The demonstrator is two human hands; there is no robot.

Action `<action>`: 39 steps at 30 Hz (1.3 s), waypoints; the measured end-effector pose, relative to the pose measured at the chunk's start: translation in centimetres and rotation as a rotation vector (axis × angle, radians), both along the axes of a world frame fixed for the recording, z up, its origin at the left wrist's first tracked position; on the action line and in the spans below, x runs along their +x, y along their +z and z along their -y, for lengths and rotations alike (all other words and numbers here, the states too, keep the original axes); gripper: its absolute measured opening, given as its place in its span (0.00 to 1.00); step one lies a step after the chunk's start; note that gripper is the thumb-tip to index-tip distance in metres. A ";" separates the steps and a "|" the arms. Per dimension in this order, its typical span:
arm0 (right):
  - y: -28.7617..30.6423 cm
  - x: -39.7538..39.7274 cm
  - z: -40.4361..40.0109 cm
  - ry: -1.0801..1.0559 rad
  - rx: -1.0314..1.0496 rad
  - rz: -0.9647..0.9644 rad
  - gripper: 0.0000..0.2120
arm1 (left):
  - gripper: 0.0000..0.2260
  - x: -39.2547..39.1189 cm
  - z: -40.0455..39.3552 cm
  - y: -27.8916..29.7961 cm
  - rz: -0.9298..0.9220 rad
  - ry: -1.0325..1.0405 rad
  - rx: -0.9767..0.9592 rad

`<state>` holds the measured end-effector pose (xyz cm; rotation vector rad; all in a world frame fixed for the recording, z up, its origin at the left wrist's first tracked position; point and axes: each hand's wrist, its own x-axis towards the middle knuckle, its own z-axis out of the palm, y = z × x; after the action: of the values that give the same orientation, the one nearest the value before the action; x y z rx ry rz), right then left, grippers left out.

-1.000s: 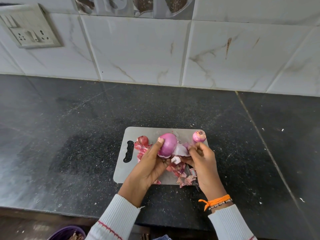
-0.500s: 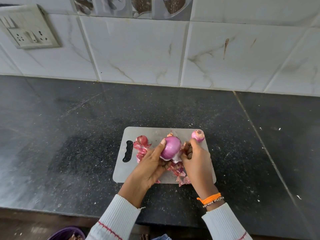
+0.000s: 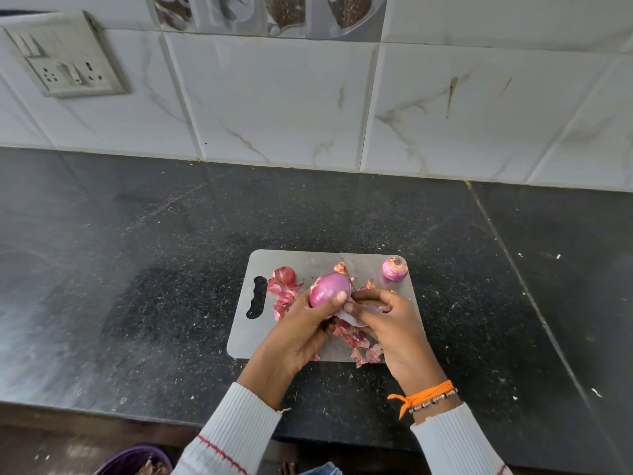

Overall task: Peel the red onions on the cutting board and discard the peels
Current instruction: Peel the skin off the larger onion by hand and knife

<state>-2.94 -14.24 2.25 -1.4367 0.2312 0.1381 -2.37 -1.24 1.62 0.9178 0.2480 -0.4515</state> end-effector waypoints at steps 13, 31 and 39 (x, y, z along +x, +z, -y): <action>-0.7 0.6 0.2 0.058 0.009 0.046 0.08 | 0.20 0.4 0.6 -0.9 -0.047 0.016 0.210; -1.5 1.0 1.1 0.012 -0.538 0.228 0.12 | 0.35 0.6 -0.6 -1.3 0.306 -0.065 0.223; -0.6 0.6 0.7 -0.008 -0.596 0.420 0.10 | 0.29 0.4 -0.6 -1.1 0.366 -0.071 0.385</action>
<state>-2.37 -14.97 1.68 -2.0147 -0.0791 -0.2619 -1.96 -0.62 0.55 1.3696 -0.0361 -0.2967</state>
